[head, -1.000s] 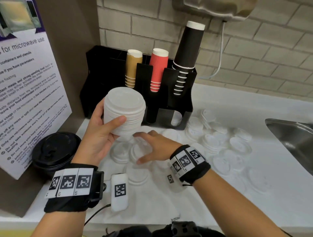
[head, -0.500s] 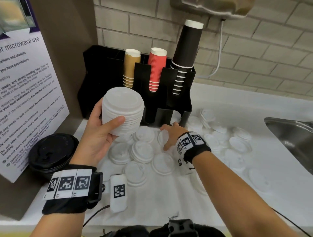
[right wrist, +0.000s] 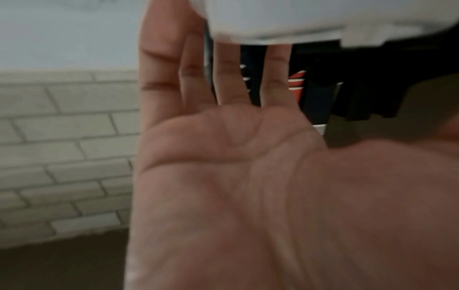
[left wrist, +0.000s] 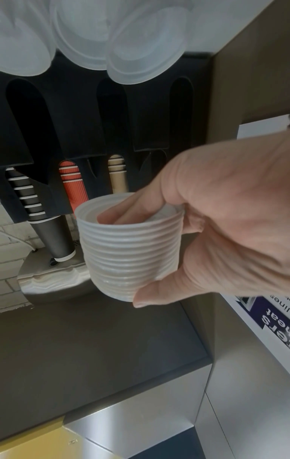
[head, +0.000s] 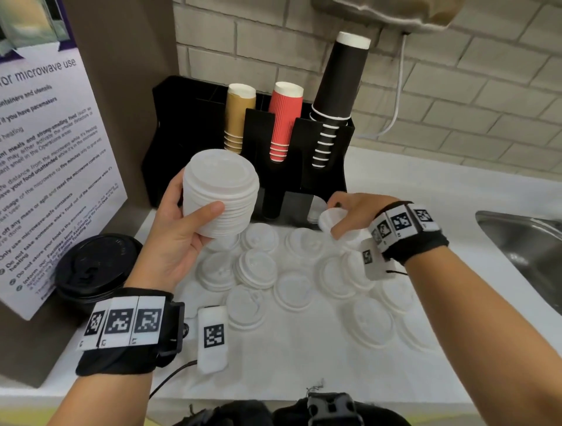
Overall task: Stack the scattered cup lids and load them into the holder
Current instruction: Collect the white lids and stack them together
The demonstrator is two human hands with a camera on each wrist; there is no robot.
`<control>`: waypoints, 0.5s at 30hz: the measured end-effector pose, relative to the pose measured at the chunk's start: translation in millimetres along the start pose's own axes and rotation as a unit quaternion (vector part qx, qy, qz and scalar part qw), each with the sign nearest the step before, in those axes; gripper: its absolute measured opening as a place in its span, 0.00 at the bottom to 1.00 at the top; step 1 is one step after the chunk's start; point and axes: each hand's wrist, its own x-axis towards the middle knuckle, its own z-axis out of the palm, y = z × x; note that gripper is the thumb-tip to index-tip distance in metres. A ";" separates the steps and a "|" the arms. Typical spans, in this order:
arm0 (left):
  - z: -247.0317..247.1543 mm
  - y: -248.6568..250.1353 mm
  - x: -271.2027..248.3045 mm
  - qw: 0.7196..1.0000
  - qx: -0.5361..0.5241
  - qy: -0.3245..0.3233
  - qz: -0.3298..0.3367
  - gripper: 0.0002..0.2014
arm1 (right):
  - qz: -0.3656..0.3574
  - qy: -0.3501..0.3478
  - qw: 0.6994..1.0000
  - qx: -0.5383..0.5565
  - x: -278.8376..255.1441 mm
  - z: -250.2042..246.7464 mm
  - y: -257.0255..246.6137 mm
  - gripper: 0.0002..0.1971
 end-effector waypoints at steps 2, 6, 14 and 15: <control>2.2 -1.1 0.1 1.000 0.001 -0.006 -0.004 0.55 | -0.044 -0.036 0.998 0.001 7.8 14.5 -19.3 0.29; 3.3 -5.3 -0.9 1.000 0.001 -0.003 -0.012 0.50 | -0.096 0.005 0.995 0.033 24.2 38.8 -50.2 0.41; -6.5 -5.3 -6.8 1.000 -0.012 0.013 -0.016 0.52 | -0.035 -0.004 0.988 -0.150 53.2 65.6 -42.8 0.42; -7.4 -5.3 -7.8 1.000 -0.016 0.014 -0.018 0.53 | -0.040 0.003 0.987 -0.157 54.3 68.8 -42.4 0.43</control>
